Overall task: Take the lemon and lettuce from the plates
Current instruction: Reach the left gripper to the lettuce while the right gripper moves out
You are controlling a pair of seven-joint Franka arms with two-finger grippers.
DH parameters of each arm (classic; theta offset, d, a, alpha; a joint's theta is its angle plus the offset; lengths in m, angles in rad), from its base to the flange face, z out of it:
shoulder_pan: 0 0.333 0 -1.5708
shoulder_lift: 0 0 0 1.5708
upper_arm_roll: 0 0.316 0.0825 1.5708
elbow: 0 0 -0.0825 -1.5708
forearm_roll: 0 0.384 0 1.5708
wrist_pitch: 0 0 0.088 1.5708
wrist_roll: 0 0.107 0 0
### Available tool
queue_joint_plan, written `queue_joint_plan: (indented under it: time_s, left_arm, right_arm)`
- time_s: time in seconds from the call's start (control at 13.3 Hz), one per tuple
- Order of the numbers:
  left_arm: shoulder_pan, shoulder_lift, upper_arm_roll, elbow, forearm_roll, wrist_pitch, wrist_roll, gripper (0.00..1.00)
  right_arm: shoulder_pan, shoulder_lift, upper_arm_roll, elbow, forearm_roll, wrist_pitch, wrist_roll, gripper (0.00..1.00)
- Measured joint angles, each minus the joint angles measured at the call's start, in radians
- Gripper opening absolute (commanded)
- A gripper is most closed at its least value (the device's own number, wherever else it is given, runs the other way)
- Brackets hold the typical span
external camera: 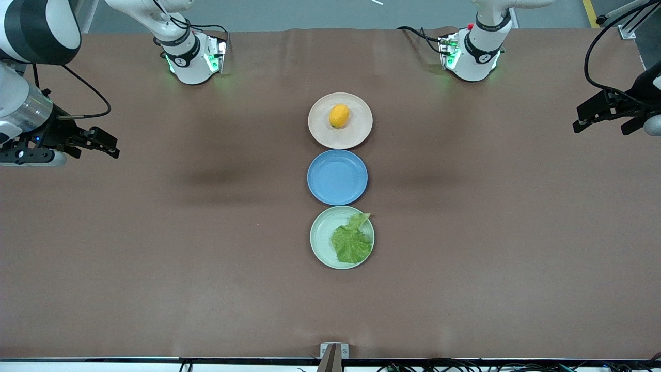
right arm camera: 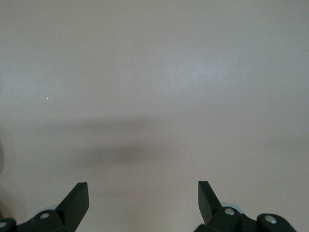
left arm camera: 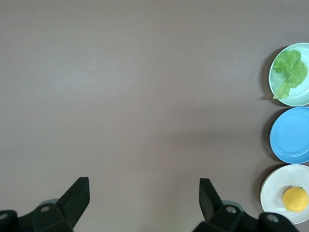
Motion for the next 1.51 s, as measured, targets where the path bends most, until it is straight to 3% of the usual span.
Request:
queue_joint_plan:
  time_s: [0.83,1.13,1.51]
  left_arm:
    - [-0.008,0.02,-0.014,-0.008,-0.017,-0.011,-0.007,1.0]
    - [-0.08,0.142,-0.119,-0.017,-0.053,0.037,-0.216,1.0]
    - [-0.275,0.372,-0.16,-0.02,-0.053,0.308,-0.531,1.0]
  right_arm:
    - [0.0,0.0,-0.002,0.002,-0.001,-0.003,0.0,1.0]
    - [-0.001,-0.001,-0.004,0.042,-0.001,-0.036,0.0,1.0]
    - [-0.002,0.003,-0.005,0.047,-0.001,-0.038,0.0,1.0]
